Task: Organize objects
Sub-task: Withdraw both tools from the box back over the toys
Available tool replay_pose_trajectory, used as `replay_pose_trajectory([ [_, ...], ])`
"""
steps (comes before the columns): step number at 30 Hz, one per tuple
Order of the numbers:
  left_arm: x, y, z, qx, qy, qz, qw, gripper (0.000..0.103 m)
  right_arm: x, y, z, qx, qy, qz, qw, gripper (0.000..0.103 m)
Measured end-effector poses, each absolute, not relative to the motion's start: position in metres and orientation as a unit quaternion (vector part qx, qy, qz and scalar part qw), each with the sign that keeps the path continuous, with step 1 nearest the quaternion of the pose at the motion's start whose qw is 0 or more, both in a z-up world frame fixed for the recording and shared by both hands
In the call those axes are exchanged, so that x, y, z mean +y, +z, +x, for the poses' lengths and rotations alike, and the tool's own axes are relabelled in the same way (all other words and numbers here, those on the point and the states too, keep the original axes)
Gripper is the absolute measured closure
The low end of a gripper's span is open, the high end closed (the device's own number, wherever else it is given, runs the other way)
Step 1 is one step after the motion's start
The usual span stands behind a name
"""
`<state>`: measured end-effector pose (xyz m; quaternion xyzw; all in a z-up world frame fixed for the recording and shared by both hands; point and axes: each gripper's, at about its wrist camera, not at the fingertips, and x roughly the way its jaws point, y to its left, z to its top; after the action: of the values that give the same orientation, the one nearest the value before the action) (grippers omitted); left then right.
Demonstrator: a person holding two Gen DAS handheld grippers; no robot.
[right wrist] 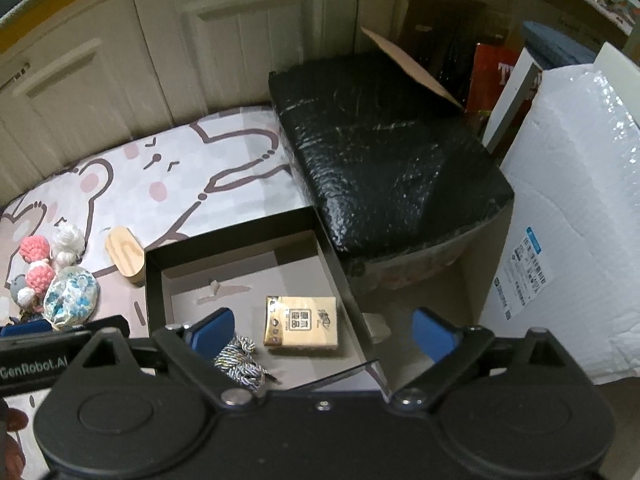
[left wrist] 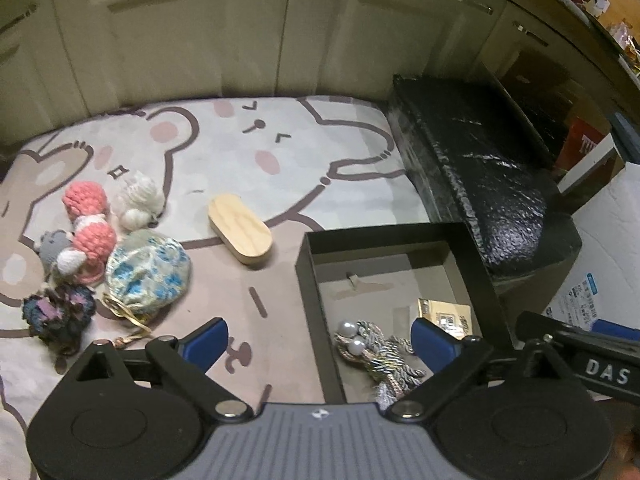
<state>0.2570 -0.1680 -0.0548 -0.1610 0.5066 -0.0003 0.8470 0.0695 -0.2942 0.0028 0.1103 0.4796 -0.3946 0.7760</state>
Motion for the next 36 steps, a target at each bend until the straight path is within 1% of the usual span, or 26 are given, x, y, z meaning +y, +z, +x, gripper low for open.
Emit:
replay_pose_trajectory([
  [6, -0.162, -0.047, 0.253, 0.493, 0.005, -0.134, 0.859, 0.005, -0.292, 0.009, 0.065, 0.466, -0.4, 0.106, 0.782, 0.0],
  [23, -0.141, -0.036, 0.249, 0.474, -0.003, -0.098, 0.875, 0.005, -0.288, 0.008, 0.065, 0.449, -0.406, 0.104, 0.789, 0.0],
  [36, -0.088, -0.038, 0.244, 0.468, 0.024, -0.089, 0.879, 0.005, -0.265, -0.002, 0.099, 0.449, -0.379, 0.107, 0.802, 0.0],
])
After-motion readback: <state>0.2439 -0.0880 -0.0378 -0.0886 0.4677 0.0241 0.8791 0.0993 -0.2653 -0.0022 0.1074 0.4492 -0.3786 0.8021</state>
